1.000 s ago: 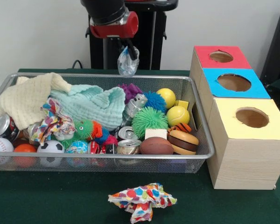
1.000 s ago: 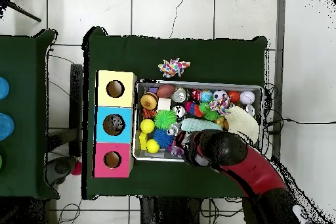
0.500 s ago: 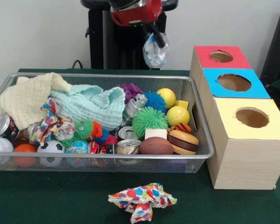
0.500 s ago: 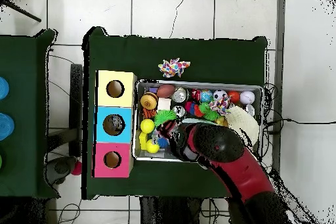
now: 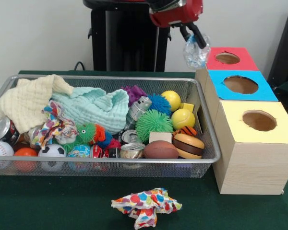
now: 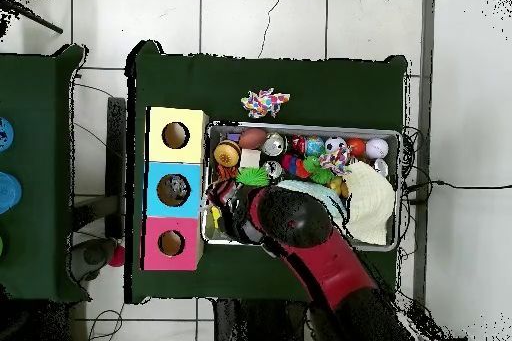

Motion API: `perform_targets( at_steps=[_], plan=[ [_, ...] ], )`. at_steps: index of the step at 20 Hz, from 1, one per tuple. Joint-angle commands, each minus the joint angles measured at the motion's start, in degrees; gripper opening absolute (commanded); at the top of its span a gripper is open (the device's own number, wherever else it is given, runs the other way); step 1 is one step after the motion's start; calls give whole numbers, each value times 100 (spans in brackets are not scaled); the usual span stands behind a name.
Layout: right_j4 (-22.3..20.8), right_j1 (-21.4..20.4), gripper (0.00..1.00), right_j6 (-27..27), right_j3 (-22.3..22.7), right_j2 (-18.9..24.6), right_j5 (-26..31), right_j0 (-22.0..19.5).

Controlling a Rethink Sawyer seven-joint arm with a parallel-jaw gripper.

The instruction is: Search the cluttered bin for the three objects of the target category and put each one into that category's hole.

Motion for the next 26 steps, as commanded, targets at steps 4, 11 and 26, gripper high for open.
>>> perform_targets(
  at_steps=[4, 11, 26],
  plan=[
    [80, 765, 0, 1271, -249, 87, -1015, 711],
    [-25, 1200, 0, 1335, -804, -621, -1008, 1343],
    [-19, 1395, 0, 1297, -1219, -1080, -935, 1760]
  ],
)
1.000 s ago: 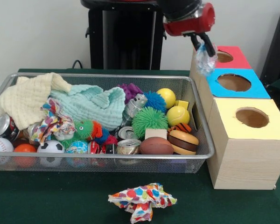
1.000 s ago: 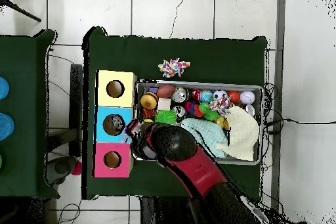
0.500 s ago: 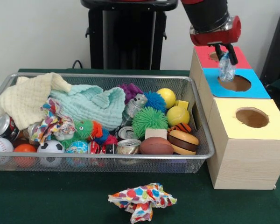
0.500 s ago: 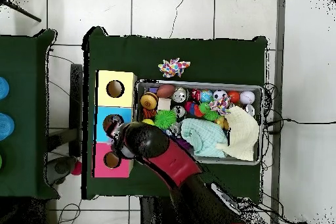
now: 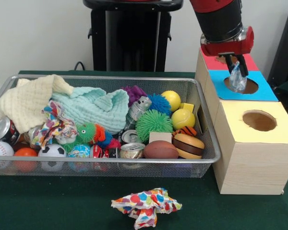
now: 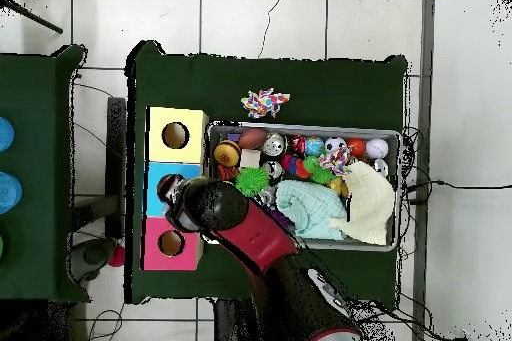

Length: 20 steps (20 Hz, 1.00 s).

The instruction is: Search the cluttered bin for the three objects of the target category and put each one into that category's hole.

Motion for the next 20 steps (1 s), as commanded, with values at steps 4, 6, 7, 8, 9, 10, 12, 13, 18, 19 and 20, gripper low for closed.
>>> perform_targets(
  at_steps=[4, 6, 7, 8, 9, 10, 12, 13, 18, 19, 20],
  plan=[
    [-88, 486, 100, 1264, -538, -568, -206, 88],
    [-123, 494, 100, 1244, -585, -640, -168, 121],
    [-195, 499, 100, 1231, -667, -750, -64, 186],
    [-294, 509, 100, 1138, -782, -821, -40, 224],
    [-199, 485, 100, 1248, -768, -799, 43, 211],
    [-244, 451, 100, 1259, -814, -862, 144, 247],
    [-295, 438, 100, 1254, -866, -921, 284, 264],
    [-329, 434, 100, 1240, -892, -952, 348, 271],
    [-604, 267, 100, 1138, -938, -1126, 783, 273],
    [-704, 237, 100, 1124, -985, -1188, 918, 286],
    [-913, 207, 100, 1022, -1076, -1321, 1075, 307]
  ],
)
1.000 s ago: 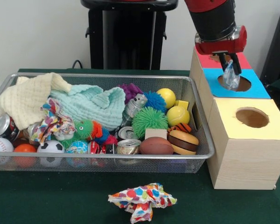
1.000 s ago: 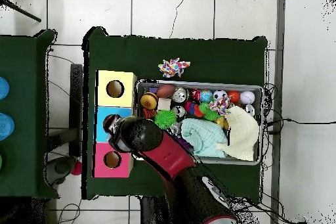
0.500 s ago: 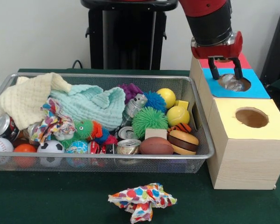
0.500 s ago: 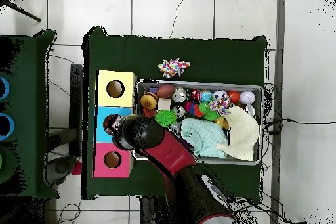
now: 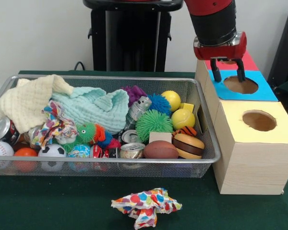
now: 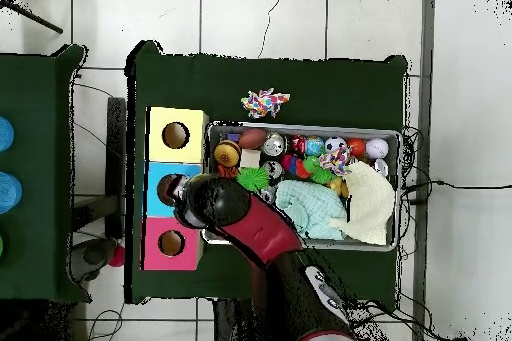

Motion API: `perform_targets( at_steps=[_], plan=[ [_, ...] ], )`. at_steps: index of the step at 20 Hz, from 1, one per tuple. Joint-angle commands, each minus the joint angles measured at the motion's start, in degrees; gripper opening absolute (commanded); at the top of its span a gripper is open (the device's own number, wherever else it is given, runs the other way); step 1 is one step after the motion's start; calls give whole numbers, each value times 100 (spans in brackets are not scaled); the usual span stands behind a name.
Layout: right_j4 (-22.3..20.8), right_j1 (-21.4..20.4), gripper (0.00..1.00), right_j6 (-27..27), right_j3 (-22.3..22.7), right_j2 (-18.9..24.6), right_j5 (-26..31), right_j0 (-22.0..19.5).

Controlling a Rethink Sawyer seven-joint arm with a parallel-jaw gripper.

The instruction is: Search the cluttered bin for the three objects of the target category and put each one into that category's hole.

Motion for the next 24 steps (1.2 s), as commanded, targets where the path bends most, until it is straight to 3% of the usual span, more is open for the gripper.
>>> perform_targets(
  at_steps=[1, 6, 8, 11, 17, 20, 21, 24],
  plan=[
    [-693, 71, 100, 959, -669, -733, 835, -47],
    [-1583, 127, 100, 267, -878, -1139, 309, -111],
    [-1848, 159, 100, 214, -859, -1226, -138, -166],
    [-2457, 212, 100, 53, -1049, -1445, -218, -153],
    [-2814, 230, 100, 517, -1100, -1453, -694, -196],
    [-3136, 226, 100, 310, -1134, -1280, -950, -296],
    [-3249, 225, 0, 230, -1153, -1236, -1002, -322],
    [-3598, 332, 0, 99, -1320, -1263, -1108, -183]
  ],
)
